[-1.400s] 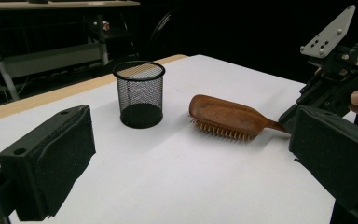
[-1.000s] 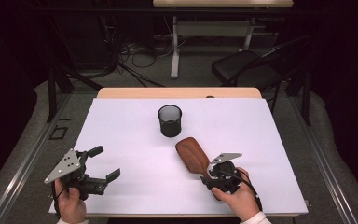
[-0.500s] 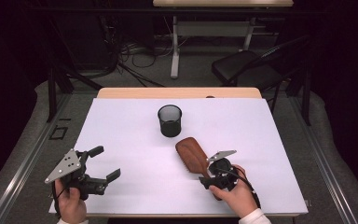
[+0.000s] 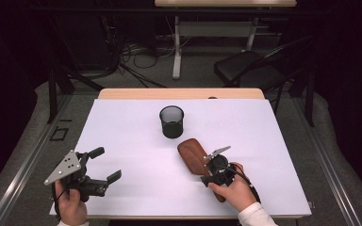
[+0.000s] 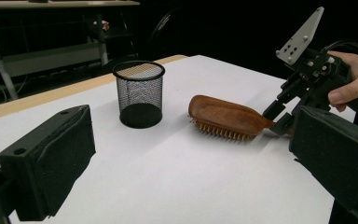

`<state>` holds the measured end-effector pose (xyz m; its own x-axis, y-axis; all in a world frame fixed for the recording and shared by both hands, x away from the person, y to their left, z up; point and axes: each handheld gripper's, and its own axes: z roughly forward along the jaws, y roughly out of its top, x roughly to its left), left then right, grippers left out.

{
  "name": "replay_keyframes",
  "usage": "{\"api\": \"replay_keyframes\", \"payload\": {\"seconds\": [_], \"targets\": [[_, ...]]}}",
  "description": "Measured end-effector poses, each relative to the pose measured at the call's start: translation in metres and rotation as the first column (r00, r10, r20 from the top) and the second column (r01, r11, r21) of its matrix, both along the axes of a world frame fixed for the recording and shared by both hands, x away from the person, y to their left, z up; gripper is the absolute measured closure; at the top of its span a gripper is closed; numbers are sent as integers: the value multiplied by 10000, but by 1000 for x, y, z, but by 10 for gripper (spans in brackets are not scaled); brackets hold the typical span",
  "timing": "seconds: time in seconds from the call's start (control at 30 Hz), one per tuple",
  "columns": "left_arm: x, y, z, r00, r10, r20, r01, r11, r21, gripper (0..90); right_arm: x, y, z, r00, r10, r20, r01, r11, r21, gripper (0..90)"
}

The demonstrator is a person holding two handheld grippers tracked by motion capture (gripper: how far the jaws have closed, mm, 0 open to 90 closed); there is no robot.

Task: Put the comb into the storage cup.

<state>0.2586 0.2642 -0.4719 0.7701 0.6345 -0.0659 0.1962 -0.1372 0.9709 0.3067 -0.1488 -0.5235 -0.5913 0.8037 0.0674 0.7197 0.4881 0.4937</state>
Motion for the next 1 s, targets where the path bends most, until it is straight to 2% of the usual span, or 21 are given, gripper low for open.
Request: {"api": "replay_keyframes", "payload": {"seconds": [0.13,0.27,0.5,0.53,0.57,0.6,0.63,0.73,0.97,1.0], "targets": [[0,0,0,10000,11,18,-11,10000,28,4,4,1,0,9995,-12,-322,8,9999,-147,518],[0,0,0,10000,-41,-1,41,10000,57,4,7,1,-1,9989,-54,-474,36,9993,-368,538],[1,0,-1,10000,0,1,0,10000,62,4,12,4,-4,9976,16,-695,-47,9990,-444,561],[0,0,0,10000,-23,1,23,10000,60,4,11,5,-4,9963,-144,-853,102,9987,-493,567],[0,0,0,10000,-21,5,21,10000,60,4,14,4,-5,9966,102,-819,-156,9977,-653,570],[0,0,0,10000,-27,18,27,10000,47,4,14,4,-4,9947,8,-1033,-93,9966,-820,571],[0,0,0,10000,-5,24,5,10000,42,4,15,4,-7,9962,-103,-870,53,9983,-580,578],[0,0,0,10000,11,14,-11,10000,18,4,16,4,-7,9967,-73,-814,27,9984,-560,599],[0,0,0,10000,-10,19,10,10000,3,4,20,2,-6,9953,4,-967,-85,9965,-826,633],[0,0,0,10000,-3,15,3,10000,-6,4,20,2,-6,9946,-123,-1026,38,9966,-822,644]]}}
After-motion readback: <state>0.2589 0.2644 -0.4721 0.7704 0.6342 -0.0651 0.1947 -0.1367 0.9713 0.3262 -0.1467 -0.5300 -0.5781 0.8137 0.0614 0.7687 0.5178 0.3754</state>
